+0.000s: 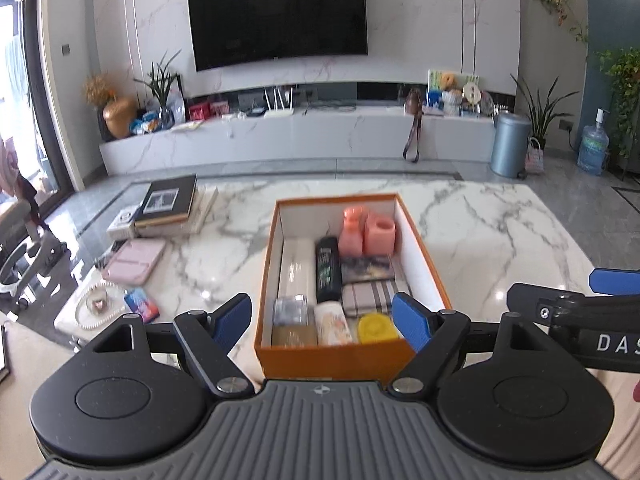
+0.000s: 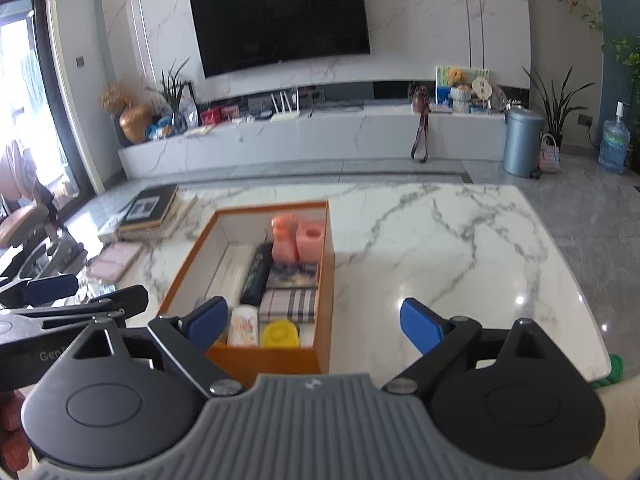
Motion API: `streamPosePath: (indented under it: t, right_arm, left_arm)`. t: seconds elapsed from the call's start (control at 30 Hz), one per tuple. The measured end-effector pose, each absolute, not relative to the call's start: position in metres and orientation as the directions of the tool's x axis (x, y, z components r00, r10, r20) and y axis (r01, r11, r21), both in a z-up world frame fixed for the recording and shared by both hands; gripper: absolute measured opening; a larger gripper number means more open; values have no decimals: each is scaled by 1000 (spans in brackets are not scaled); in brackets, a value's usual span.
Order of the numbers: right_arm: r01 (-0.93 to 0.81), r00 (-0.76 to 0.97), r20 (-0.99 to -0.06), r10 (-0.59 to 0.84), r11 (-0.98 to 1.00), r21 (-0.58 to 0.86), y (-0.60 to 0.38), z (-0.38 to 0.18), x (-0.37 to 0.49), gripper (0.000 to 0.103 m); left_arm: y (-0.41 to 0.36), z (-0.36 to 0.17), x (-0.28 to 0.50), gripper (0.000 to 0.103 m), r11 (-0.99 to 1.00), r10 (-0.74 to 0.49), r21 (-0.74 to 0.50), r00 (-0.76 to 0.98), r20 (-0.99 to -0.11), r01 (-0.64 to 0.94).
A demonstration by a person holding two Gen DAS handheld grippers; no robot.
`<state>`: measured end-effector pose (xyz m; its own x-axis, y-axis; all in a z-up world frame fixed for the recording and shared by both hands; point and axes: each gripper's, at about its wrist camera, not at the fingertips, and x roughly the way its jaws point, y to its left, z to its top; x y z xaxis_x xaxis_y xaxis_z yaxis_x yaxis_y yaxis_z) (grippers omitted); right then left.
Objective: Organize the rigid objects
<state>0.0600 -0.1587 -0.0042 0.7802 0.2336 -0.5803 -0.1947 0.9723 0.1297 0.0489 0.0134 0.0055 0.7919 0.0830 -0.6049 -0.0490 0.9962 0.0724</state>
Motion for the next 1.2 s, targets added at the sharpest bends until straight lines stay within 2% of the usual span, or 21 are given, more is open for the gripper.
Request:
streamPosePath:
  t: [0.37,1.2]
  right_arm:
    - [-200,713,-668,213,975,98,-146,-34,66,97]
    - [-195,694,-691,200,977,88,-143,-43,72,98]
  left_arm:
    - [13,-20,47,94,993,109,102,756,-646,-56]
    - [17,-24,47,94,994,104,95,744,-660,-55]
